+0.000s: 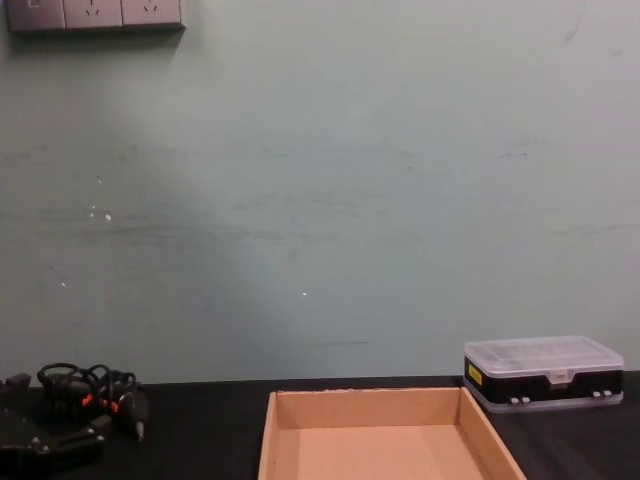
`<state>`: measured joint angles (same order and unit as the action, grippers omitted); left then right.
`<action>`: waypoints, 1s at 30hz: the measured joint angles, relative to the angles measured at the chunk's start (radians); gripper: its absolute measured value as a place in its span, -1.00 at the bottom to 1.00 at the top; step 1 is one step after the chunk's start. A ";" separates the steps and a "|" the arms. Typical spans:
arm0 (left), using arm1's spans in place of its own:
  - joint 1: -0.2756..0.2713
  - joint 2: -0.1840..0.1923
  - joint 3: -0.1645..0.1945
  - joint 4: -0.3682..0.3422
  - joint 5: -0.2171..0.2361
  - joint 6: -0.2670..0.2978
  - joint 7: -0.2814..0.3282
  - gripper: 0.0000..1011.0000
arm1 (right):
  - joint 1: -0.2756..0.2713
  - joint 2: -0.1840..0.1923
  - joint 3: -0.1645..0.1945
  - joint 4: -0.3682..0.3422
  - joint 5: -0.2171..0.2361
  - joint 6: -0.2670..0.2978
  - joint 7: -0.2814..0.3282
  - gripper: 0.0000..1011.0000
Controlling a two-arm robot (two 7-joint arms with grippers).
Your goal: Use one hand to pick up the angle iron from the table and place it into the box.
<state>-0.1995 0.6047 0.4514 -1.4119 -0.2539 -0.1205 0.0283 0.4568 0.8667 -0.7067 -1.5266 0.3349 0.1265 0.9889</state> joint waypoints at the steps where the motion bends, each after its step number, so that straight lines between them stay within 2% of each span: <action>1: 0.000 0.000 0.000 0.000 0.000 0.000 0.000 0.98 | 0.004 -0.004 -0.005 0.007 -0.003 -0.002 -0.003 0.98; 15: 0.000 0.000 0.000 0.000 0.000 0.000 0.000 0.98 | 0.027 -0.037 -0.036 0.065 -0.011 -0.018 -0.004 0.98; 30: 0.000 0.000 0.000 0.000 0.000 0.000 0.000 0.98 | 0.030 -0.056 -0.046 0.087 -0.010 -0.029 -0.017 0.94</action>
<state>-0.1995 0.6047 0.4514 -1.4120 -0.2539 -0.1205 0.0283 0.4873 0.8111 -0.7528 -1.4400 0.3245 0.0971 0.9723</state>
